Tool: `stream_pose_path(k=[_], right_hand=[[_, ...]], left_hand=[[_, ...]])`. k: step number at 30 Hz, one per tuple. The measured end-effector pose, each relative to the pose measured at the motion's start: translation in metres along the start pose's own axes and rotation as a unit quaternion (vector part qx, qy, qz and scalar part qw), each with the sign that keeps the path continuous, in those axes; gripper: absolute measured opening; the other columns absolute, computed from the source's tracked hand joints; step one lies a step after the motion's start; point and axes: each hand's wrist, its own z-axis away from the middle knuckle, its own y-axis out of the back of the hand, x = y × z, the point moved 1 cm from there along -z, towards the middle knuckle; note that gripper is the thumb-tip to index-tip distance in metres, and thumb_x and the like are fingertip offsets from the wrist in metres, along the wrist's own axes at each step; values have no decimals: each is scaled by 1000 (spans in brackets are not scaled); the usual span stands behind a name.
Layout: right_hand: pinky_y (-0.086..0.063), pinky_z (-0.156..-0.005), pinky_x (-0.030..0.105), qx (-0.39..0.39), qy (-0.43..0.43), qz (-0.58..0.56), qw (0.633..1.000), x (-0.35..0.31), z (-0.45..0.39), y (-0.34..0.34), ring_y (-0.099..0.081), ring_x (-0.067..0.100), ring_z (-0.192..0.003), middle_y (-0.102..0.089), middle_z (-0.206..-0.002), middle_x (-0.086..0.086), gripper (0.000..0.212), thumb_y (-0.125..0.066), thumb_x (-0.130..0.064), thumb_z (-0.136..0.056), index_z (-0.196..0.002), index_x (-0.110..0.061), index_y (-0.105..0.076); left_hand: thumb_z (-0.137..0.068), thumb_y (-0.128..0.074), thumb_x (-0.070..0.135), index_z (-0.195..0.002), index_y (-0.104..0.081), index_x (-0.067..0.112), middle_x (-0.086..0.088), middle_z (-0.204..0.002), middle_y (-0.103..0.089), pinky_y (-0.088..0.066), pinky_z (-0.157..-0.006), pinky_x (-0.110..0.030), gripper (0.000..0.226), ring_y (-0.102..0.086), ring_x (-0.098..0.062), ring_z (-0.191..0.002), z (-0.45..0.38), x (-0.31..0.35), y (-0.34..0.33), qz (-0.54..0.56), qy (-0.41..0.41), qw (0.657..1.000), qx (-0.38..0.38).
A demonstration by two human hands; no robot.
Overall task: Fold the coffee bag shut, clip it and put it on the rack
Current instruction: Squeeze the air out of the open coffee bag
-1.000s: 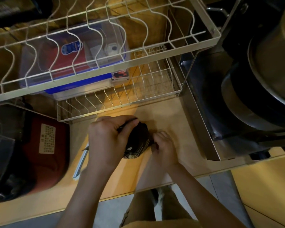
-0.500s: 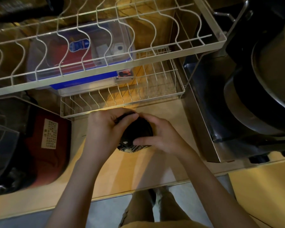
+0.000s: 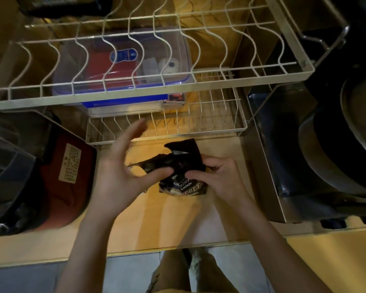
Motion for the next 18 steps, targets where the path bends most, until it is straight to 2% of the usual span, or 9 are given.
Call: stream_pose_path(k=[2, 5, 7, 9, 14, 16, 18], right_hand=[[-57, -73, 26, 5, -8, -5, 1000, -1, -1, -2, -69, 12, -88, -72, -90, -2, 29, -74, 2, -66, -93, -9, -70], [-55, -65, 24, 23, -17, 5, 1000, -1, -5, -3, -69, 11, -77, -74, -72, -8, 23, -74, 0, -66, -82, -15, -72], [-56, -61, 24, 35, -29, 10, 999, -1, -8, -3, -69, 12, -72, -74, -65, -10, 20, -76, -1, -64, -76, -17, -73], [-57, -58, 23, 40, -43, 12, 998, 0, -11, -4, -70, 12, -69, -74, -63, -10, 19, -76, -2, -63, -74, -16, -74], [-55, -54, 18, 24, -55, 3, 998, -3, -12, 0, -69, 13, -66, -73, -63, -6, 16, -73, 4, -64, -78, -4, -71], [-55, -56, 17, 16, -68, 8, 998, -9, -11, 3, -69, 14, -70, -74, -68, -5, 20, -72, 5, -64, -81, -5, -70], [-55, -68, 16, 11, -53, 48, 997, -22, -8, 6, -67, 10, -87, -74, -85, -8, 36, -73, 2, -65, -96, -12, -67]], left_hand=[[-46, -78, 58, -135, -29, 34, 24, -129, -45, -38, -93, -13, 104, -42, 2, -121, 19, -29, 1, 105, 85, 991, 15], [-35, -80, 64, -137, -27, 26, 5, -138, -42, -41, -94, -19, 121, -39, -6, -126, 41, -67, -20, 186, 192, 961, -74], [-37, -79, 63, -135, -28, 29, 10, -138, -40, -36, -100, -21, 115, -35, 2, -125, 43, -79, -40, 162, 184, 958, -149], [-37, -80, 61, -128, -33, 31, 16, -129, -45, -35, -97, -14, 107, -39, 6, -119, 38, -83, -58, 145, 174, 959, -170], [-42, -88, 33, -114, -52, 27, 4, -113, -62, -48, -89, -27, 81, -56, -8, -108, 26, -94, -91, 163, 140, 968, -131], [-43, -91, 18, -108, -54, 28, 7, -107, -63, -46, -86, -17, 76, -57, 1, -103, 25, -93, -95, 170, 136, 971, -99], [-42, -91, 12, -107, -55, 22, 12, -101, -61, -42, -80, -6, 75, -55, 11, -98, 22, -90, -97, 165, 118, 978, -56]])
